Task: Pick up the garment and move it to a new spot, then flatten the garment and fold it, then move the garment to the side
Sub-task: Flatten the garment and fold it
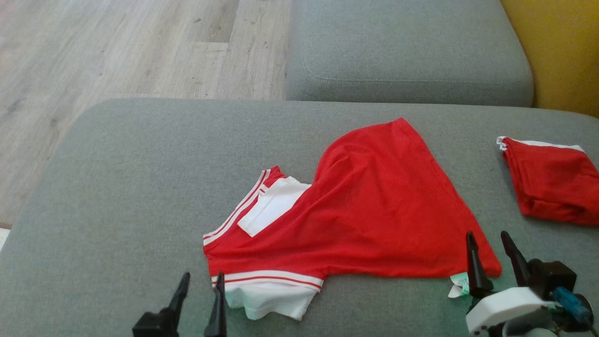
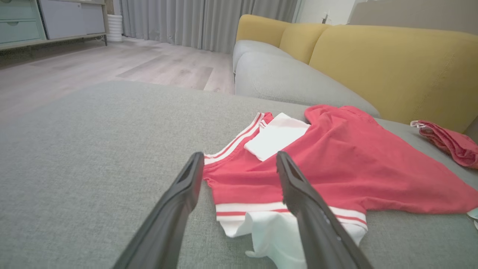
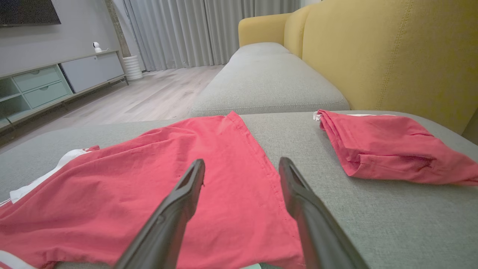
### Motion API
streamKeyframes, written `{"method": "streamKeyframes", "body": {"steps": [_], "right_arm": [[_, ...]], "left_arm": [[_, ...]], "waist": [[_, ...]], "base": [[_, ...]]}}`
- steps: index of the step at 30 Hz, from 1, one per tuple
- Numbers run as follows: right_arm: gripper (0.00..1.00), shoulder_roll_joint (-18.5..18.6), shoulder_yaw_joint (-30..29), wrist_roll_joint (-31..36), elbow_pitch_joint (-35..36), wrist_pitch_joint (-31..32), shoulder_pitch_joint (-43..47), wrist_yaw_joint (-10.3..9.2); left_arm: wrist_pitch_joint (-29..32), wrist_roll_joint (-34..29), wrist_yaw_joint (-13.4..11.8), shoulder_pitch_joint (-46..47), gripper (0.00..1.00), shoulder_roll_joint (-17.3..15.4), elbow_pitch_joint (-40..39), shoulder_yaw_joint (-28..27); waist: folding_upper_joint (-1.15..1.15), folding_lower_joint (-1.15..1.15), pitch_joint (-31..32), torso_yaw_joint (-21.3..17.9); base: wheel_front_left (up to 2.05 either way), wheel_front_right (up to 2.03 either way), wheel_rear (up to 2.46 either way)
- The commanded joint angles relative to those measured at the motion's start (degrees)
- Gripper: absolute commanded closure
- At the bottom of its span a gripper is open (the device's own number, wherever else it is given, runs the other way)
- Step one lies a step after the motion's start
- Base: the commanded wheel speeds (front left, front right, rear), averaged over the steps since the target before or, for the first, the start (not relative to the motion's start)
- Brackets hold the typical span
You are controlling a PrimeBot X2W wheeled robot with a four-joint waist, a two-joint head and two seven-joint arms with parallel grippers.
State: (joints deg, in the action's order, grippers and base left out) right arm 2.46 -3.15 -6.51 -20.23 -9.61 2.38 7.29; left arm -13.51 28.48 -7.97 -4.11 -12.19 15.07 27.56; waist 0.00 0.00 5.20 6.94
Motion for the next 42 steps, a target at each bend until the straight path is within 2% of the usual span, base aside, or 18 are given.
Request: {"method": "streamKeyframes", "body": {"steps": [1,6,10,25,27,28,31,36,42], "right_arm": [[0.0,0.42,1.53,-0.2,1.92,-0.73,-1.91,0.2],[0.0,0.42,1.73,0.11,1.96,-0.55,-2.26,0.2],[0.0,0.42,1.89,0.56,2.2,-0.19,-2.51,0.2],[0.0,0.42,1.12,1.87,3.74,1.39,-2.39,0.2],[0.0,0.42,0.89,2.0,3.85,1.54,-2.3,0.2],[0.0,0.42,0.68,2.04,3.87,1.6,-2.24,0.2],[0.0,0.42,-0.78,2.42,3.14,2.23,-1.73,0.2],[0.0,0.42,-3.97,3.77,-0.59,3.04,-1.39,0.2],[0.0,0.42,-6.53,4.67,-7.15,3.44,-3.09,0.2]], "left_arm": [[0.19,0.59,0.42,2.04,0.0,-0.66,-1.28,-1.77],[4.58,1.61,2.34,1.6,0.0,-0.62,1.88,0.7],[5.84,2.04,2.97,2.24,0.0,-0.11,5.37,1.55],[1.51,2.98,5.97,7.5,0.0,2.67,16.15,1.79],[1.14,2.97,6.51,8.08,0.51,3.06,17.03,2.05],[0.97,2.96,6.78,8.26,0.67,3.24,17.35,2.2],[0.26,2.68,7.25,8.4,1.0,3.69,17.79,2.67],[-0.47,2.13,7.18,7.81,1.0,3.47,16.21,2.79],[-0.82,1.37,5.94,6.5,1.0,2.06,12.27,2.43]], "waist": [[0.0,0.0,-0.1,-0.06],[0.0,0.0,-1.03,-0.76],[0.0,0.0,-1.78,-1.83],[0.0,0.0,-3.43,-5.82],[0.0,0.0,-3.48,-6.11],[0.0,0.0,-3.51,-6.21],[0.0,0.0,-3.53,-6.29],[0.0,0.0,-3.54,-5.16],[0.0,0.0,-3.54,-2.94]], "base": [[0.0,0.0,0.0],[0.0,0.0,0.0],[0.0,0.0,0.0],[0.0,0.0,0.0],[0.0,0.0,0.0],[0.0,0.0,0.0],[0.0,0.0,0.0],[0.0,0.0,0.0],[0.0,0.0,0.0]]}}
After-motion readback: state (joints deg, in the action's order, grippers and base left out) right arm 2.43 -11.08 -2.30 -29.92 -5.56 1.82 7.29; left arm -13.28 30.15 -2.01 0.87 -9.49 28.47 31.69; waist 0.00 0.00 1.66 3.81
